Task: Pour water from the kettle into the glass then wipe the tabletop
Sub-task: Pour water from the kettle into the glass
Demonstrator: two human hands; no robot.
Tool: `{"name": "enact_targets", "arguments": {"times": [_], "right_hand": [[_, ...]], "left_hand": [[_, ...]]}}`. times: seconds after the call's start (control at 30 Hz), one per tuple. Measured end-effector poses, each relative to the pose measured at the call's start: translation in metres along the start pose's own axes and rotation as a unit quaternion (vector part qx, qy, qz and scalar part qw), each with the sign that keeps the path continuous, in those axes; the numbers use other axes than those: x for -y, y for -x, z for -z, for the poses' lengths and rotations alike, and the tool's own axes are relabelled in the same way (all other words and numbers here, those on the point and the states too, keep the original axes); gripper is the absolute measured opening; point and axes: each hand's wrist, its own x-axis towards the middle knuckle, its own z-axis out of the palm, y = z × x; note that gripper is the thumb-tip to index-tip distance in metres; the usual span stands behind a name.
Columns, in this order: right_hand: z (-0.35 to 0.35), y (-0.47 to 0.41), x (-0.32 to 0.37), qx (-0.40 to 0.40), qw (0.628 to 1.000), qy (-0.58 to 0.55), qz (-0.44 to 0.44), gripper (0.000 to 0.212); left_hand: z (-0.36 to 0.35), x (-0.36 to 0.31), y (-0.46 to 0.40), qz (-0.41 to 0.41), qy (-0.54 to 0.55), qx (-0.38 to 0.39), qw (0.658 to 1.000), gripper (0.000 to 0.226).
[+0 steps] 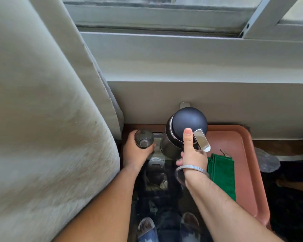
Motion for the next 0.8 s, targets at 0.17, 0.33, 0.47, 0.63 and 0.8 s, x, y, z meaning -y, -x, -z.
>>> {"name": "enact_targets", "arguments": {"times": [0.17,0.33,0.47,0.63,0.8], "right_hand": [[0.027,0.001,0.006,0.03,0.988,0.128,0.08,0.087],[0.083,0.051,0.013,0.099,0.969,0.185,0.128,0.08],[0.146,0.102,0.043,0.149,0.946,0.238,0.16,0.089],[0.206,0.166,0.096,0.189,0.87,0.388,0.241,0.084],[0.251,0.217,0.125,0.208,0.779,0.521,0.279,0.084]], "left_hand": [[0.025,-0.007,0.031,-0.022,-0.015,0.007,1.0,0.075],[0.044,-0.031,0.068,-0.035,0.005,0.003,0.999,0.079],[0.06,-0.06,0.108,-0.051,0.022,0.048,0.997,0.073],[0.092,-0.091,0.164,-0.081,0.014,0.13,0.988,0.071],[0.127,-0.121,0.223,-0.133,-0.016,0.172,0.976,0.068]]}}
